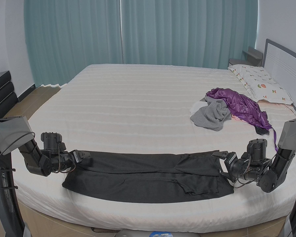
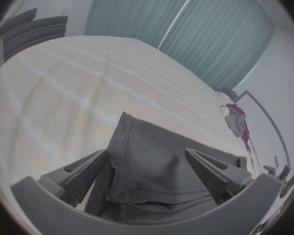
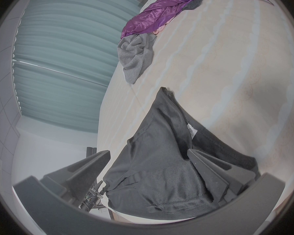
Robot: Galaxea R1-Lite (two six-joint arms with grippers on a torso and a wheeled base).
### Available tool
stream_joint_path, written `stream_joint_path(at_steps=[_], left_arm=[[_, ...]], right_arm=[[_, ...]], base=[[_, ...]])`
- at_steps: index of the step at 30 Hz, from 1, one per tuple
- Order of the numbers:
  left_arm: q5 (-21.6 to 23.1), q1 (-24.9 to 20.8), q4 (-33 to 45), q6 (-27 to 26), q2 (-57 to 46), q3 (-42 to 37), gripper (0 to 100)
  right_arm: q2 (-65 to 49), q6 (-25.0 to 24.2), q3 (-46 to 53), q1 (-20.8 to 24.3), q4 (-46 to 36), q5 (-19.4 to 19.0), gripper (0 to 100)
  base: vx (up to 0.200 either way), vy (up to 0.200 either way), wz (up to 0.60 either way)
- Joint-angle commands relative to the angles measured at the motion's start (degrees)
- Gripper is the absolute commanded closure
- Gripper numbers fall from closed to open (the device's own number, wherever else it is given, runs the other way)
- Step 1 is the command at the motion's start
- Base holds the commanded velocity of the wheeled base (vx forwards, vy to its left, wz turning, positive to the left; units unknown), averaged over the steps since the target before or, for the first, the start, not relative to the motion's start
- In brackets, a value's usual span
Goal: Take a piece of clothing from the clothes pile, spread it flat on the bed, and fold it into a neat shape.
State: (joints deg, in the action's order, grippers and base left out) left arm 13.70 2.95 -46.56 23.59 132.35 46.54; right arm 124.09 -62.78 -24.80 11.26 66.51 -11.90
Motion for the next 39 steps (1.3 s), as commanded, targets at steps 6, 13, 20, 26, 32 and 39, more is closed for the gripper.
stream_joint_path(at_steps=[6, 13, 20, 26, 32, 39], left_arm=[[-0.3, -0.2, 0.3, -4.3, 1.3, -2.2, 0], [-0.7, -1.1, 0.0, -4.3, 1.6, -2.9, 0], [-0.8, -1.5, -0.4, -4.0, 1.0, -3.7, 100], [-0.8, -1.8, -0.3, -3.3, -1.4, -4.4, 100], [-0.9, -1.7, -0.3, -3.0, -1.3, -4.5, 100], [-0.8, -1.8, -0.5, 0.9, -1.2, -3.7, 100]], right_arm=[[0.5, -0.1, 0.5, 0.7, 0.0, -0.8, 0], [0.5, -0.1, 0.6, 1.0, 0.0, -0.8, 0], [0.6, -0.1, 0.6, 1.1, 0.0, -0.8, 0], [0.7, -0.1, 0.4, 1.0, 0.0, -0.8, 0], [0.0, -0.1, -0.1, -0.9, 0.0, -0.8, 0], [-0.3, -0.1, -0.3, -4.4, 1.2, -3.0, 0]], base=[[0.000, 0.000, 0.00], [0.000, 0.000, 0.00], [0.000, 0.000, 0.00], [0.000, 0.000, 0.00], [0.000, 0.000, 0.00], [0.000, 0.000, 0.00]])
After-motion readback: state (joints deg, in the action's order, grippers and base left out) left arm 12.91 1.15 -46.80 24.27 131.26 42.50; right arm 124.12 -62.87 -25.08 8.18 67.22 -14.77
